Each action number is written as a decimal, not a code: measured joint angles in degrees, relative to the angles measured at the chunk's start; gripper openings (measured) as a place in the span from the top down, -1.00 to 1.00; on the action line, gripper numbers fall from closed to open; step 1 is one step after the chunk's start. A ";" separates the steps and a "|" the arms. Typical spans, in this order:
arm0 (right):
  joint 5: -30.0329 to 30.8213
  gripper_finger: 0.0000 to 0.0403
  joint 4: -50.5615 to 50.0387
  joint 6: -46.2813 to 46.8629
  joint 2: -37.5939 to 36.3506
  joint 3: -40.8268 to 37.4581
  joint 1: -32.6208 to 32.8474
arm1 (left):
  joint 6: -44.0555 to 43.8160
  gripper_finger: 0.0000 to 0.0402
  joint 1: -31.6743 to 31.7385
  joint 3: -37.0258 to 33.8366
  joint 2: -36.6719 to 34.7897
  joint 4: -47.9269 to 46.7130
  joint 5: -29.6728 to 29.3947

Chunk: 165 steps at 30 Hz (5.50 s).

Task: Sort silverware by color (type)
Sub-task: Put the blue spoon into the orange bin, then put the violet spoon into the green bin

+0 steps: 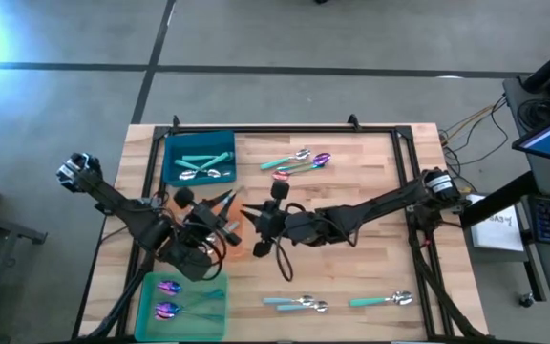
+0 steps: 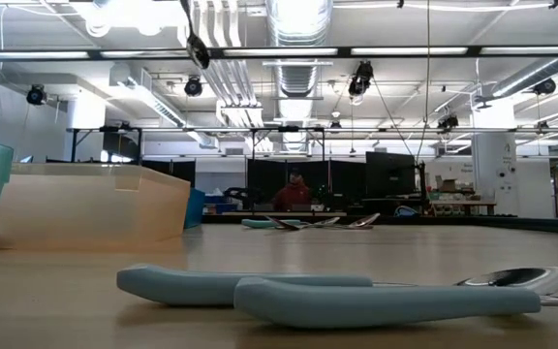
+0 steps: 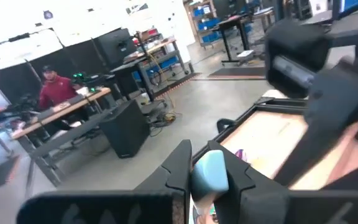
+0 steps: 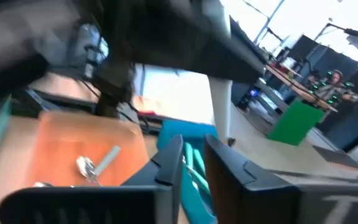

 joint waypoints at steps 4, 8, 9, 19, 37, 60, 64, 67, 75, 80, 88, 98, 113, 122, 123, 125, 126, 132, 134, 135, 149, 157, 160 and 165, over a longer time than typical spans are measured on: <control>0.38 0.55 -1.28 -1.05 -0.20 -0.09 -0.25 | -0.73 0.91 1.57 0.02 -2.09 -3.94 4.67; 1.13 0.39 -8.67 2.06 -2.20 -0.09 -0.05 | -3.15 0.91 4.44 0.02 -5.02 -10.86 17.25; 1.50 0.38 -11.55 4.31 -2.63 -0.09 -0.10 | -4.31 0.91 5.29 0.02 -5.60 -13.49 20.54; -2.84 0.40 -41.85 31.79 -5.66 -0.09 -0.47 | -8.48 0.91 15.46 -0.08 -7.67 -38.33 53.58; -31.48 0.49 -66.86 52.85 -3.82 -0.39 1.30 | 0.34 0.71 18.57 -6.99 -3.40 -40.24 77.36; -28.17 0.50 -68.77 19.47 -2.19 -2.29 -22.49 | 2.10 0.17 17.40 -6.71 -0.19 -17.91 76.90; -28.11 0.48 -65.95 12.82 0.61 -2.30 -28.46 | 2.48 0.17 17.32 -6.71 -0.19 -15.37 75.25; -28.13 0.50 -63.94 7.80 2.49 -2.32 -32.57 | 3.45 0.17 17.32 -6.71 -0.19 -15.39 73.87; -28.80 0.59 -58.56 0.09 5.83 -2.34 -41.19 | 3.44 0.17 17.32 -6.71 -0.21 -15.33 73.77; -29.86 0.57 -57.86 -1.89 7.79 -2.34 -42.89 | 2.11 0.17 17.27 -6.71 -0.21 -14.94 72.24; -29.86 0.46 -55.06 -5.87 11.05 -2.25 -43.01 | 3.32 0.17 17.30 -6.71 -0.21 -14.83 66.98; -29.88 0.51 -54.30 -7.25 10.71 -1.99 -42.88 | 3.41 0.17 17.30 -6.71 -0.21 -15.38 66.34; -29.86 0.46 -53.84 -9.82 10.51 -1.77 -42.88 | 6.33 0.17 17.30 -6.71 -0.21 -15.45 66.07; -29.87 0.50 -50.94 -10.67 10.51 -1.77 -43.26 | 7.84 0.17 17.37 -6.71 -0.21 -15.28 64.68; -29.83 0.50 -50.35 -10.71 10.51 -1.77 -43.36 | 7.84 0.17 17.39 -6.71 -0.21 -15.28 64.68; -29.85 0.49 -49.93 -10.75 10.51 -1.77 -43.63 | 7.84 0.17 17.39 -6.71 -0.21 -15.27 64.68; -29.84 0.49 -49.81 -10.71 10.51 -1.77 -43.67 | 7.84 0.17 17.39 -6.71 -0.21 -15.28 64.68; -29.88 0.49 -50.15 -10.67 10.51 -1.77 -43.90 | 7.84 0.17 17.43 -6.71 -0.21 -15.26 64.68; -29.99 0.50 -50.18 -10.47 10.51 -1.77 -43.90 | 7.84 0.17 17.43 -6.71 -0.21 -15.26 64.68; -30.08 0.50 -50.18 -10.24 10.51 -1.77 -43.90 | 7.84 0.17 17.43 -6.71 -0.21 -15.26 64.68; -31.81 0.47 -49.68 -9.69 11.07 -2.21 -44.00 | 7.84 0.17 17.43 -6.78 -0.21 -15.24 64.67; -31.81 0.57 -49.69 -10.21 13.77 -2.08 -43.99 | 7.84 0.17 17.43 -6.80 -0.21 -15.24 64.66; -31.86 0.63 -49.77 -10.47 13.78 -2.08 -43.99 | 7.84 0.17 17.43 -6.80 -0.24 -15.24 64.66; -32.83 0.85 -50.40 -10.24 13.60 -2.14 -43.99 | 7.76 0.17 17.42 -6.80 -0.24 -15.05 64.02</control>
